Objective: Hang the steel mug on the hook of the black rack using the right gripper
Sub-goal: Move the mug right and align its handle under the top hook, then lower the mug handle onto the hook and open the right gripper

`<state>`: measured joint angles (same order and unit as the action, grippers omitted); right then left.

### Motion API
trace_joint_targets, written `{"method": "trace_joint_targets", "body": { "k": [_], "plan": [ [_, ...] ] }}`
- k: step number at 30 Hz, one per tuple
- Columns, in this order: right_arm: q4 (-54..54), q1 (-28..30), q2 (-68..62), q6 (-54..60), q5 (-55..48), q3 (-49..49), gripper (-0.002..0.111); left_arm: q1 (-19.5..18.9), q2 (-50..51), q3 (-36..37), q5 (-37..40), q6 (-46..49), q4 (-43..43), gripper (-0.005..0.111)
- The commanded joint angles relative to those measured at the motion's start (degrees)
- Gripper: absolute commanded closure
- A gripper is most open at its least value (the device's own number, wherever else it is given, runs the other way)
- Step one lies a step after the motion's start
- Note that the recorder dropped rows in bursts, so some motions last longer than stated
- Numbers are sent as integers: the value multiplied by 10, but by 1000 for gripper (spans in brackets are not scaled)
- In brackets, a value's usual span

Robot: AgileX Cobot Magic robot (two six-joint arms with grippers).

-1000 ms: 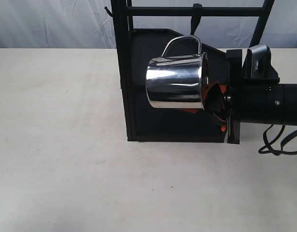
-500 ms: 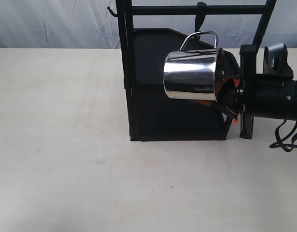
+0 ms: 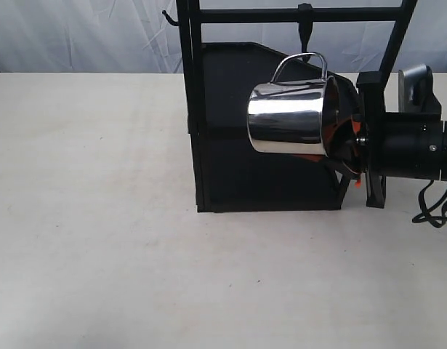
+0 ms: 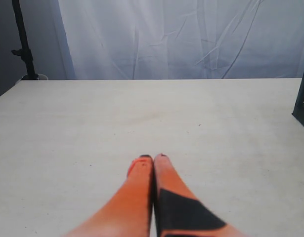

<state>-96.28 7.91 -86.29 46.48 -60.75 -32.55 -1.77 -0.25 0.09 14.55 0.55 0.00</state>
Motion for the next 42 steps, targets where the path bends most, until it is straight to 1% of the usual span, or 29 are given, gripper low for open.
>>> {"method": "trace_joint_targets", "body": {
  "k": [1,4,5,7,11,14,15,20,37,42],
  "plan": [
    [23,6,-3,-10,42,5,109,3,2,-1,-8,-1,0,107],
    [23,6,-3,5,36,5,108,3,2,-1,-8,-1,0,107],
    [23,6,-3,5,33,5,105,3,2,-1,-8,-1,0,107],
    [23,6,-3,5,26,5,94,3,2,-1,-8,-1,0,107],
    [20,6,-3,0,15,5,67,3,2,-1,-8,-1,0,107],
    [20,6,-3,0,1,5,56,3,2,-1,-8,-1,0,107],
    [20,6,-3,0,-5,5,55,3,2,-1,-8,-1,0,107],
    [25,6,-3,0,-42,5,54,3,2,-1,-8,-1,0,107],
    [29,7,-1,-1,-57,5,54,3,2,-1,-8,-1,0,107],
    [29,7,14,-8,-46,5,54,3,2,-1,-8,-1,0,107]
  ]
}}
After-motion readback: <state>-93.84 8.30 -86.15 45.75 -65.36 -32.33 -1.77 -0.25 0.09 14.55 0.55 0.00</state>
